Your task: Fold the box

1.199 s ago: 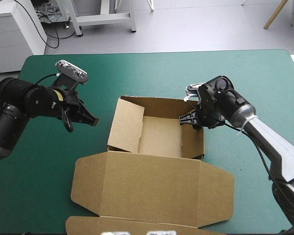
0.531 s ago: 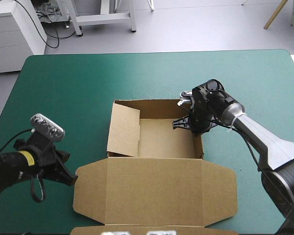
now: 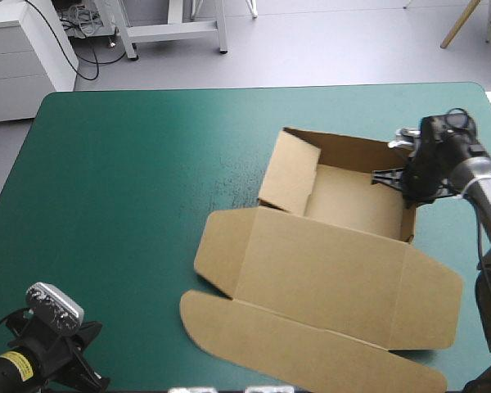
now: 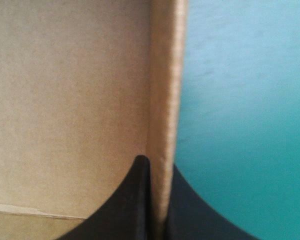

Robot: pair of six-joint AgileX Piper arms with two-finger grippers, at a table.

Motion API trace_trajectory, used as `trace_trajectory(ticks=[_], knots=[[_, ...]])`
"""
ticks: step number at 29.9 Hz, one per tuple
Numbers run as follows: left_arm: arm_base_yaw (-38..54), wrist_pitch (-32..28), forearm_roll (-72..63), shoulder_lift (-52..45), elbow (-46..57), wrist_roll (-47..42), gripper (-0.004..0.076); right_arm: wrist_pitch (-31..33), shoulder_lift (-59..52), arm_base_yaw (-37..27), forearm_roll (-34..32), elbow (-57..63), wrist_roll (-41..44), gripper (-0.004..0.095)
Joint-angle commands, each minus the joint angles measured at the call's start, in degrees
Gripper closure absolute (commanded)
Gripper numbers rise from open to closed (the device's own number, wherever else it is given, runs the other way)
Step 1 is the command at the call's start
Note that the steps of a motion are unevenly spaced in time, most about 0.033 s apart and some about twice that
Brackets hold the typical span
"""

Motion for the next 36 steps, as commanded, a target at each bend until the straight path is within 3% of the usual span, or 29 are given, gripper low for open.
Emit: trace_trajectory(ticks=[1, 6, 12, 23, 28, 30, 36], knots=[[-0.1, -2.7, -2.0, -3.0, 0.3, 0.0, 0.0734, 0.0, -4.1, -9.7, -2.7, -1.4, -4.3, 0.0927], [-0.1, -1.9, -1.8, -5.8, 2.1, 0.0, 0.0734, -0.3, -4.4, -24.9, -2.8, -1.4, -6.8, 0.0927], [-0.1, -0.5, -1.0, -5.8, 2.3, 0.0, 0.0734, -2.2, -4.4, -37.5, -2.8, -1.4, -6.4, 0.0927], [-0.1, -0.1, 0.7, -5.8, 2.3, 0.0, 0.0734, -1.8, -4.4, -39.3, -5.1, -1.4, -6.4, 0.0927], [-0.1, 0.2, 0.7, -5.8, 2.3, 0.0, 0.0734, -0.2, -4.2, -39.3, -5.2, -1.4, -13.1, 0.0915], [-0.1, 0.2, 0.7, -5.8, 2.3, 0.0, 0.0734, 0.0, -4.0, -39.2, -5.6, -1.4, -13.1, 0.0849], [-0.1, 0.2, 0.8, -5.8, 2.3, 0.0, 0.0734, 0.0, -4.0, -39.2, -5.5, -1.1, -13.0, 0.0448]])
